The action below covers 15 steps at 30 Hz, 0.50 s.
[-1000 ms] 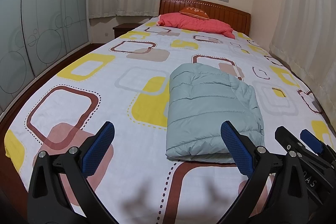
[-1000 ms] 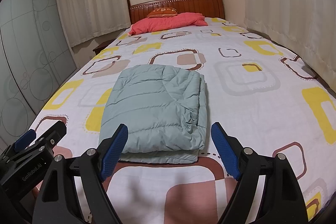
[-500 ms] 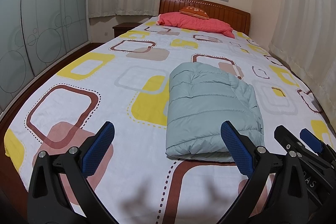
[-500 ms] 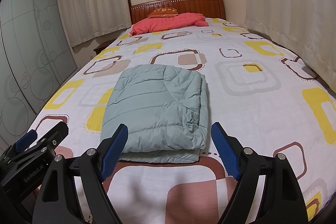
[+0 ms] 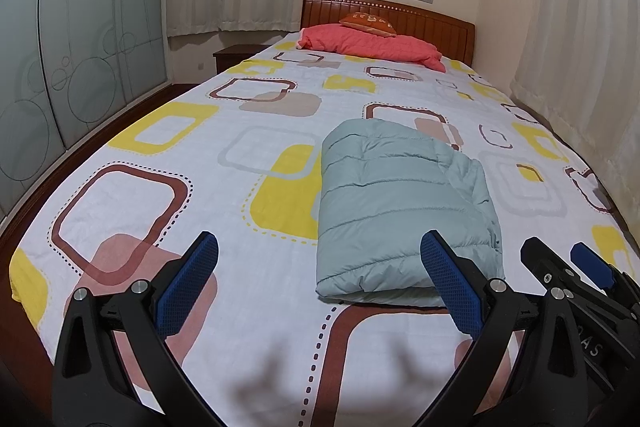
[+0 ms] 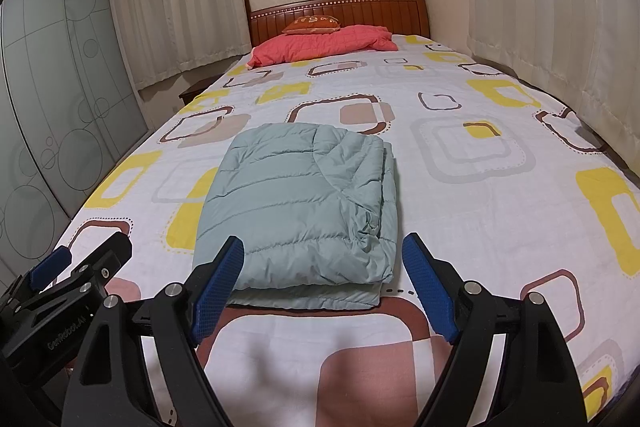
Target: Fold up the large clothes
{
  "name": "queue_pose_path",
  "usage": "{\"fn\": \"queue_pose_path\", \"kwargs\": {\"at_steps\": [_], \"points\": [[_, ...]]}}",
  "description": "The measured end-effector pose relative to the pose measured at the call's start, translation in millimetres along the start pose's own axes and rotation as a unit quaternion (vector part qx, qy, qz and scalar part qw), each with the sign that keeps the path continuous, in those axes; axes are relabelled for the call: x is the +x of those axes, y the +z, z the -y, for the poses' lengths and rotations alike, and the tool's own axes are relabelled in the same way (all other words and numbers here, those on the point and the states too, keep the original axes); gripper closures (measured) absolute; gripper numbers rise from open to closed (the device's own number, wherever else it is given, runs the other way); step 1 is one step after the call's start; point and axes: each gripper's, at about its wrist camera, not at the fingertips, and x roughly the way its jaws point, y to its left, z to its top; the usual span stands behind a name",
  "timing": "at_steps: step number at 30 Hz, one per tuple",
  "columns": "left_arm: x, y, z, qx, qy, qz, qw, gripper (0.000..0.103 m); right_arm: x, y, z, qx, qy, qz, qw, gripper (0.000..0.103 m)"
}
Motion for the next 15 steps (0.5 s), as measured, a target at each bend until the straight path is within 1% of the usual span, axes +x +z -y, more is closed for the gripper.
{"fn": "queue_pose_path", "kwargs": {"at_steps": [4,8,15], "points": [[1.2,0.6,0.2,0.001,-0.001,-0.005,1.0000,0.002,-0.1,0.0,-0.3,0.000,0.000,0.001,1.000,0.023],[-0.9,0.1,1.5,0.004,0.007,-0.002,1.0000,0.002,-0.3,-0.7,-0.8,0.000,0.000,0.001,1.000,0.023],[-0.8,0.8,1.1,0.004,-0.003,0.004,1.0000,0.002,-0.2,-0.6,-0.2,0.000,0.000,0.001,1.000,0.023]]}}
